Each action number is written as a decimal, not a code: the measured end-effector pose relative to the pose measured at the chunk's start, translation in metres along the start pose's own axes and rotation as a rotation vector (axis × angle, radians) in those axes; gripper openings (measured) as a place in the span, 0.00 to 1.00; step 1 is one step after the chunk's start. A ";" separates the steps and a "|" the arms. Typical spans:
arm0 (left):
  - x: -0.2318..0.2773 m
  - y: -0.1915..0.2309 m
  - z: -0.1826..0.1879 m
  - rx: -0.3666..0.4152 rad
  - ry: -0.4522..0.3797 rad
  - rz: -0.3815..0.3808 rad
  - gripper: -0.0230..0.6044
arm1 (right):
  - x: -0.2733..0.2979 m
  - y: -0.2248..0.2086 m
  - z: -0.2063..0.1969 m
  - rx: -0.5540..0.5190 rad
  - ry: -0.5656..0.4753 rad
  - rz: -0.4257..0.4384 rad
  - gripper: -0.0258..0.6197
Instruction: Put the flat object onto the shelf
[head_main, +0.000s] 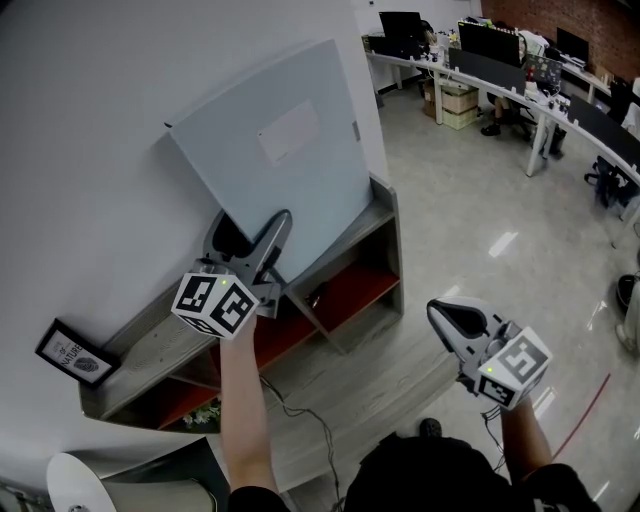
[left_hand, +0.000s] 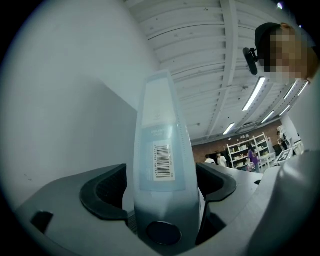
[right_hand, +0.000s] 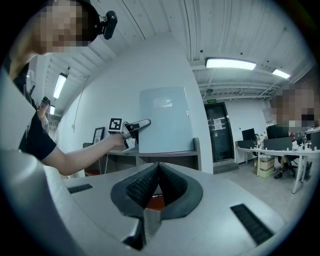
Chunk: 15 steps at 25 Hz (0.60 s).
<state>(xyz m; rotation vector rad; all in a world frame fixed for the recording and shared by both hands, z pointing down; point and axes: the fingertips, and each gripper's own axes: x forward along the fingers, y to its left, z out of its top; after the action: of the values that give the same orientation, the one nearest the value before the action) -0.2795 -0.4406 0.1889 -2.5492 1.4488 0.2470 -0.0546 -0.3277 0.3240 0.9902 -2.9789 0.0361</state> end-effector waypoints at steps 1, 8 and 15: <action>-0.001 0.000 0.001 -0.002 -0.003 0.003 0.72 | 0.000 0.000 0.000 0.000 -0.001 0.002 0.06; -0.014 -0.004 0.009 0.005 -0.002 0.032 0.72 | -0.005 0.003 0.005 -0.001 -0.007 0.023 0.06; -0.033 -0.012 0.015 0.024 0.002 0.068 0.72 | -0.010 0.007 0.008 -0.002 -0.015 0.058 0.06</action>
<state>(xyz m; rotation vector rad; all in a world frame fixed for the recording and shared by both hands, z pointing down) -0.2870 -0.4033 0.1834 -2.4851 1.5312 0.2358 -0.0505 -0.3157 0.3161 0.9085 -3.0200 0.0257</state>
